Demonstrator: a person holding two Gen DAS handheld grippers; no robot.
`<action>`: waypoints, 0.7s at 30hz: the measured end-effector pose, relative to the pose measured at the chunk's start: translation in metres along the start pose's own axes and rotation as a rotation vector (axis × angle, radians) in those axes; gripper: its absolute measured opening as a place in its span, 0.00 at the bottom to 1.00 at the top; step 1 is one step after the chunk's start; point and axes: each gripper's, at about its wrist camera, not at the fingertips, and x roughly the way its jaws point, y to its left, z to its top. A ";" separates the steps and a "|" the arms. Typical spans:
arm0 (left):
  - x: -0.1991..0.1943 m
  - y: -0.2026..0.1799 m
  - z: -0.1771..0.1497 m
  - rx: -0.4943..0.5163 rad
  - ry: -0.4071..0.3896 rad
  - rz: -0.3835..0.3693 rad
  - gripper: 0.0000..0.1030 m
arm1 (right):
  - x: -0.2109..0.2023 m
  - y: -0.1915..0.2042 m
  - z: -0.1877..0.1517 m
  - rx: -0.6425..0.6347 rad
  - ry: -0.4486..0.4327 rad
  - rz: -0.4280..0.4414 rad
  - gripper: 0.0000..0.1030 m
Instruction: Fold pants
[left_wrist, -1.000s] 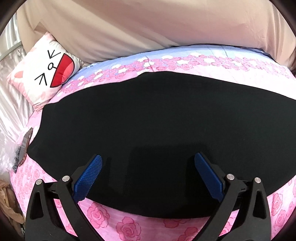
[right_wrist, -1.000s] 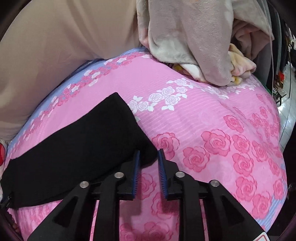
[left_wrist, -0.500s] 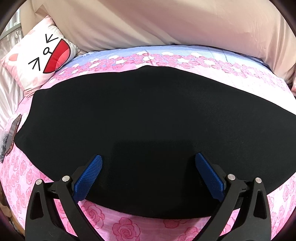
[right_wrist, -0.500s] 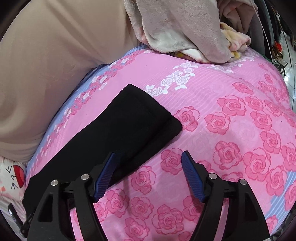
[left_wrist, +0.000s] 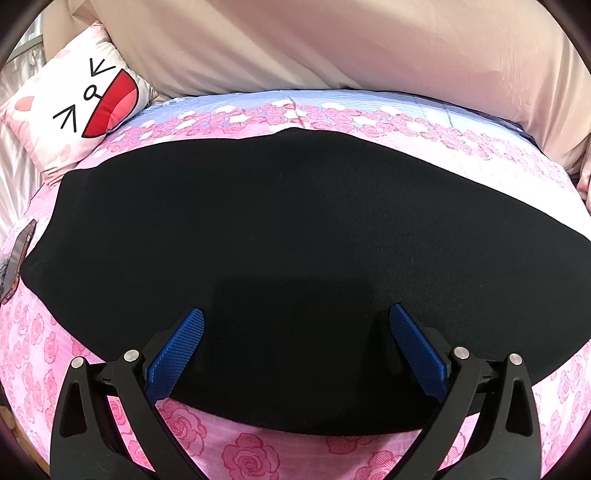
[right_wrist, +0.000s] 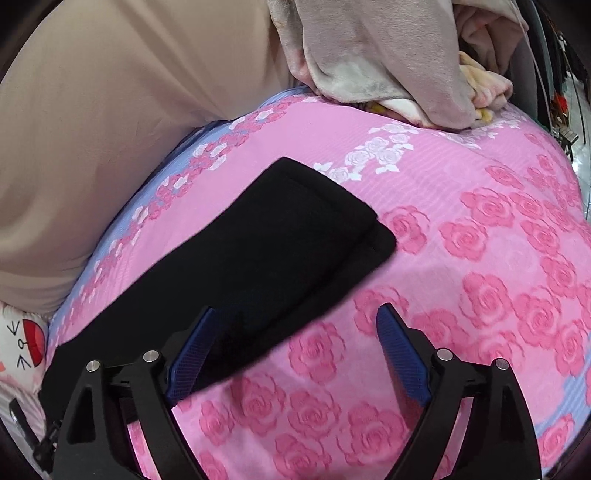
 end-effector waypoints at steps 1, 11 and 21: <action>0.000 0.000 0.000 -0.002 0.000 -0.002 0.96 | 0.003 -0.002 0.004 0.018 -0.008 0.016 0.84; 0.001 0.000 0.000 -0.002 0.005 0.002 0.96 | 0.024 -0.016 0.026 0.121 -0.034 0.134 0.43; 0.001 0.001 0.000 -0.009 0.001 -0.007 0.96 | 0.018 -0.011 0.030 0.115 -0.073 0.135 0.16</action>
